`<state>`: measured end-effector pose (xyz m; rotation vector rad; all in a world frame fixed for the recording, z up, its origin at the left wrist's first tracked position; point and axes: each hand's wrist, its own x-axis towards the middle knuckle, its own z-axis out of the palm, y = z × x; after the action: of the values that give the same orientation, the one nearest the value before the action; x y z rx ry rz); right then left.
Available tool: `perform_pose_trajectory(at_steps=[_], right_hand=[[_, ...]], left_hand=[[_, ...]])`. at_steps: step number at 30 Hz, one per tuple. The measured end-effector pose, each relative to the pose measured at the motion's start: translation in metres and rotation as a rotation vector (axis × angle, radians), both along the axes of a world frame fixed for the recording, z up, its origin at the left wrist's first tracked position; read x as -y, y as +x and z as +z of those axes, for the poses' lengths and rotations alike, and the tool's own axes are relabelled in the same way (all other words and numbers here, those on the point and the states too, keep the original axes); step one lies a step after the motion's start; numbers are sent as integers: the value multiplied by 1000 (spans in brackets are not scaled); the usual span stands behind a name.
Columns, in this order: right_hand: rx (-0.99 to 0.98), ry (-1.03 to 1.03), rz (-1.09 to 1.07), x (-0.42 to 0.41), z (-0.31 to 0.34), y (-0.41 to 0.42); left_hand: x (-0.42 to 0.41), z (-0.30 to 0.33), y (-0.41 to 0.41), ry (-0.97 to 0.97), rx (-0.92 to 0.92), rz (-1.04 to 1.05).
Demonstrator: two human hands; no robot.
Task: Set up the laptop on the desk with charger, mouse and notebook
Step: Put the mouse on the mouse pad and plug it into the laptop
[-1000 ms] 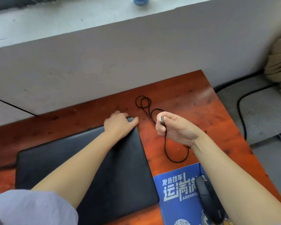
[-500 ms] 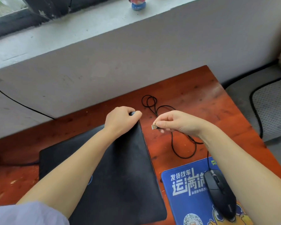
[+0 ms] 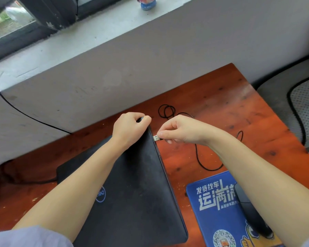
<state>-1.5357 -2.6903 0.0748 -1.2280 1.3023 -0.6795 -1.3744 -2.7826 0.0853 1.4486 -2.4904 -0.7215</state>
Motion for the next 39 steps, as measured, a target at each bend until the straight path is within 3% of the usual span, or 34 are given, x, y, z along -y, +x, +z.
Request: perform_pose_trajectory(at_steps=[6, 11, 18, 23, 31, 39], right_hand=[[-274, -94, 35, 7, 17, 1], [-446, -50, 171, 13, 26, -4], [-317, -84, 38, 5, 21, 0], [-347, -94, 15, 3, 21, 4], [-179, -99, 15, -14, 12, 4], [-279, -298, -5, -15, 12, 1]], left_hand=[[-1, -1, -1, -3, 3, -4], [-6, -3, -6, 4, 20, -11], [-4, -3, -4, -3, 16, -14], [-5, -2, -4, -17, 3, -16], [-3, 0, -1, -35, -4, -8], [-4, -2, -1, -17, -22, -5]])
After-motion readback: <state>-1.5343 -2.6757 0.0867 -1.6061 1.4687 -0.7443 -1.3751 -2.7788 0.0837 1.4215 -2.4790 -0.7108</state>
